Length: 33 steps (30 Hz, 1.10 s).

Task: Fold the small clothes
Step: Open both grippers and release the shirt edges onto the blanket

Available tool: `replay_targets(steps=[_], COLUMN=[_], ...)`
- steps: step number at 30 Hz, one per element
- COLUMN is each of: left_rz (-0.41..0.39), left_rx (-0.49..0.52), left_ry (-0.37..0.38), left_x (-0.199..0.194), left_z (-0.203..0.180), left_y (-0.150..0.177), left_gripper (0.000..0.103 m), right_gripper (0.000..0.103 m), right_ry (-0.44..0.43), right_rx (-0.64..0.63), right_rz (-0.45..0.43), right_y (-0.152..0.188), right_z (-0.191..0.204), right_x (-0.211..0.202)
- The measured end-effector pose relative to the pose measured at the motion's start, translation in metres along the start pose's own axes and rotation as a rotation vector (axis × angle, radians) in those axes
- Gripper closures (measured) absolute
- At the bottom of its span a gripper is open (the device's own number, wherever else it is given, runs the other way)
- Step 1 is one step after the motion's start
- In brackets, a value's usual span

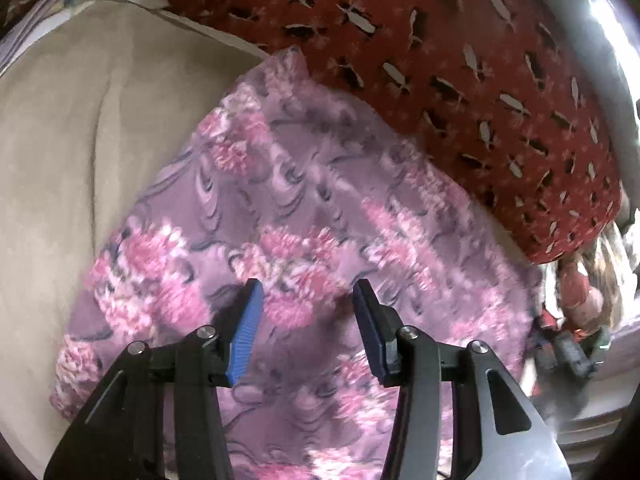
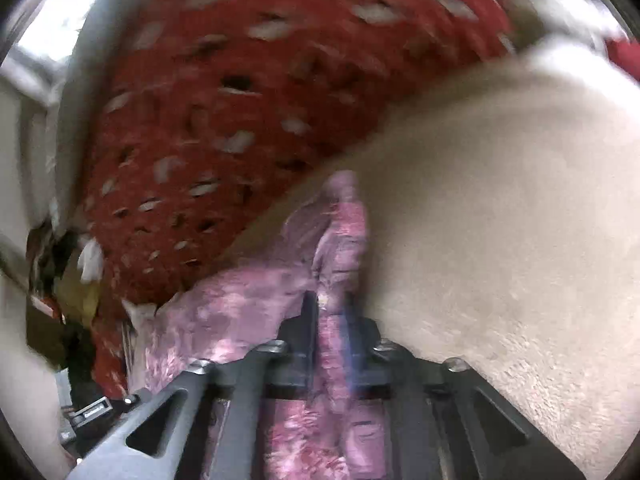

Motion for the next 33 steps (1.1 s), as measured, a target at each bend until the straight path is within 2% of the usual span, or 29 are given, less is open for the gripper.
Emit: replay_targets(steps=[1, 4, 5, 7, 8, 10, 11, 12, 13, 15, 16, 17, 18, 20, 21, 23, 24, 26, 27, 28, 30, 32, 33], left_rz=[-0.013, 0.001, 0.007, 0.026, 0.04, 0.037, 0.02, -0.004, -0.015, -0.01, 0.006, 0.027, 0.06, 0.052, 0.047, 0.049, 0.052, 0.06, 0.055, 0.039, -0.002, -0.011, 0.001], left_rx=[0.018, 0.049, 0.053, 0.051, 0.04, 0.029, 0.035, 0.041, 0.044, 0.041, 0.03, 0.019, 0.007, 0.019, 0.026, 0.032, 0.03, 0.011, -0.002, -0.01, 0.008, 0.031, 0.051], left_ry=[-0.007, -0.032, -0.028, 0.0, 0.011, 0.022, -0.003, -0.066, -0.108, -0.176, -0.193, -0.205, -0.226, -0.246, -0.259, -0.271, -0.27, -0.247, -0.223, -0.187, -0.131, -0.126, -0.134], left_x=[-0.001, 0.0, 0.0, -0.003, -0.003, -0.015, -0.019, -0.026, -0.029, -0.026, -0.021, -0.015, -0.006, 0.0, 0.0, 0.001, 0.001, -0.005, -0.01, -0.017, -0.026, -0.026, -0.019], left_z=[-0.001, -0.005, -0.006, -0.003, -0.002, 0.003, 0.003, 0.004, 0.005, 0.008, 0.012, 0.016, 0.022, 0.023, 0.021, 0.019, 0.019, 0.021, 0.02, 0.02, 0.015, 0.012, 0.007], left_y=[0.001, -0.001, -0.002, -0.005, -0.008, -0.012, -0.013, -0.013, -0.013, -0.015, -0.016, -0.017, -0.017, -0.018, -0.017, -0.018, -0.019, -0.02, -0.023, -0.024, -0.024, -0.022, -0.021], left_gripper=[0.058, 0.058, 0.058, 0.058, 0.058, 0.058, 0.058, 0.058, 0.057, 0.053, 0.053, 0.053, 0.053, 0.047, 0.047, 0.047, 0.047, 0.048, 0.048, 0.048, 0.047, 0.047, 0.047], right_gripper=[0.093, 0.09, 0.091, 0.08, 0.08, 0.071, 0.067, 0.058, 0.056, 0.059, 0.076, 0.086, 0.088, 0.091, 0.093, 0.093, 0.093, 0.091, 0.086, 0.086, 0.085, 0.074, 0.065], right_ry=[0.001, 0.099, 0.078, 0.064, 0.038, -0.004, -0.001, 0.01, 0.014, 0.025, 0.012, 0.002, -0.006, -0.017, 0.012, 0.102, 0.104, 0.142, 0.175, 0.181, 0.153, 0.14, 0.148], right_rx=[0.014, 0.07, 0.085, 0.132, 0.146, 0.148, 0.149, 0.146, 0.14, 0.134, 0.111, 0.084, 0.072, 0.044, 0.035, 0.05, 0.062, 0.074, 0.067, 0.035, -0.025, -0.087, -0.112], right_rz=[-0.019, 0.134, 0.119, 0.072, 0.042, 0.034, 0.039, 0.057, 0.084, 0.157, 0.168, 0.153, 0.12, 0.031, 0.022, 0.117, 0.135, 0.094, 0.056, -0.003, -0.058, -0.067, -0.06], right_y=[0.002, 0.004, 0.005, 0.006, 0.011, 0.024, 0.034, 0.044, 0.053, 0.073, 0.08, 0.084, 0.087, 0.09, 0.092, 0.099, 0.101, 0.098, 0.095, 0.09, 0.085, 0.079, 0.077], right_z=[-0.003, -0.024, -0.026, -0.027, -0.026, -0.027, -0.028, -0.028, -0.027, -0.024, -0.021, -0.017, -0.014, -0.011, -0.013, -0.027, -0.031, -0.024, -0.017, -0.004, 0.015, 0.038, 0.047], right_x=[-0.003, 0.022, 0.018, -0.002, -0.017, -0.033, -0.039, -0.041, -0.041, -0.028, -0.028, -0.033, -0.04, -0.058, -0.059, -0.043, -0.041, -0.054, -0.063, -0.075, -0.083, -0.077, -0.069])
Point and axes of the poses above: each gripper's, at about its wrist camera, not at the fingertips, and x roughly the way its jaws point, z to its left, y to its underside, the point moved 1 cm from there along x, roughly the way its jaws point, and after that the axes turned 14 degrees about z, right-handed, at the moved point
